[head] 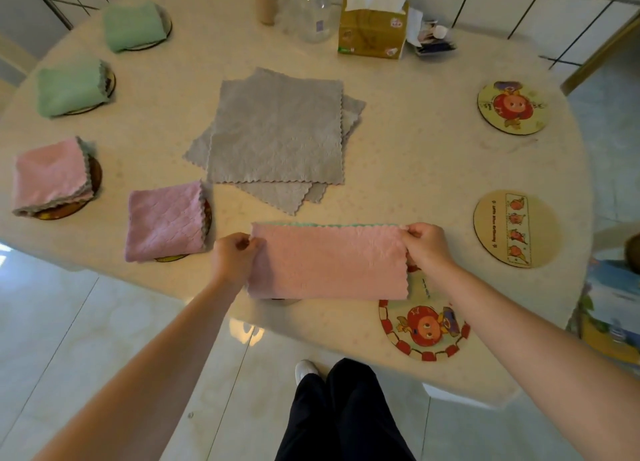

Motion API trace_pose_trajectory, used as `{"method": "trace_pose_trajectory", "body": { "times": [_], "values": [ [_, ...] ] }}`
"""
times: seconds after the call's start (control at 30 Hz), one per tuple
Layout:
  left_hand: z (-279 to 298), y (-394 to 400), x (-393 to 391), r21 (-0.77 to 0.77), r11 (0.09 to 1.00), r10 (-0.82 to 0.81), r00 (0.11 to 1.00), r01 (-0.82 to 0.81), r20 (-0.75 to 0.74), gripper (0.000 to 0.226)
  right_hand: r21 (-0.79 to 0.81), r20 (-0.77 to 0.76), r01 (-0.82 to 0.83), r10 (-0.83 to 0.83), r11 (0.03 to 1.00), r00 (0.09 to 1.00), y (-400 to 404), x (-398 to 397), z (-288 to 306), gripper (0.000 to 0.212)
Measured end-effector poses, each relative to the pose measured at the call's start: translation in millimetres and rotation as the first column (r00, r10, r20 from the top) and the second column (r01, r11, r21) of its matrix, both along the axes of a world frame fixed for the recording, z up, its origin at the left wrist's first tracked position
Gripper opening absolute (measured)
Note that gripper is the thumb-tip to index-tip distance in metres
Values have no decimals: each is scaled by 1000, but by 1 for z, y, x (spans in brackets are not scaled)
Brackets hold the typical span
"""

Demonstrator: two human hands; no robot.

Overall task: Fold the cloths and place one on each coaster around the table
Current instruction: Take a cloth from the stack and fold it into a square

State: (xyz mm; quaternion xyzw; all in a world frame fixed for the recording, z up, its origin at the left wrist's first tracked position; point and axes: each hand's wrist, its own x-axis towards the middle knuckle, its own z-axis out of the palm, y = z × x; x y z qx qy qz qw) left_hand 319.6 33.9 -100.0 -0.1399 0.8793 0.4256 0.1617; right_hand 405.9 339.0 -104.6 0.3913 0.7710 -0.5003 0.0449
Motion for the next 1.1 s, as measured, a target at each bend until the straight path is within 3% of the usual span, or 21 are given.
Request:
{"method": "trace_pose_trajectory", "body": {
  "times": [0.33,0.43,0.5,0.57,0.63,0.7,0.77,0.83,0.9,1.1],
  "values": [
    [-2,7,-7,-187,982,-23,1000,26,21,20,38,79,5,-8,999,997,11,-11,-13,14],
    [8,11,0,-239,970,30,998,-44,-62,26,71,96,2,-8,997,995,14,-13,-11,13],
    [16,15,16,-363,931,-114,965,20,-237,33,224,67,-85,72,971,995,12,-8,0,20],
    [15,21,43,-456,859,-426,820,234,-381,37,433,3,-227,250,872,968,-2,4,17,23],
    [6,29,75,-498,712,-682,657,495,-322,49,512,-25,-419,500,750,866,-25,22,26,24],
    [-6,35,105,-522,527,-836,520,670,-176,60,517,-2,-635,743,573,669,-48,47,23,27],
    [-18,37,122,-577,398,-898,433,713,-83,62,580,62,-736,882,349,467,-61,69,8,35],
    [-25,30,125,-604,366,-889,457,708,-3,61,620,146,-761,925,190,350,-62,85,-4,49],
    [-30,16,118,-599,393,-857,514,698,37,62,649,231,-755,920,97,317,-52,91,-9,60],
    [-31,-24,114,-636,394,-834,550,664,57,66,697,312,-717,900,0,303,-15,99,-8,52]
  ]
}}
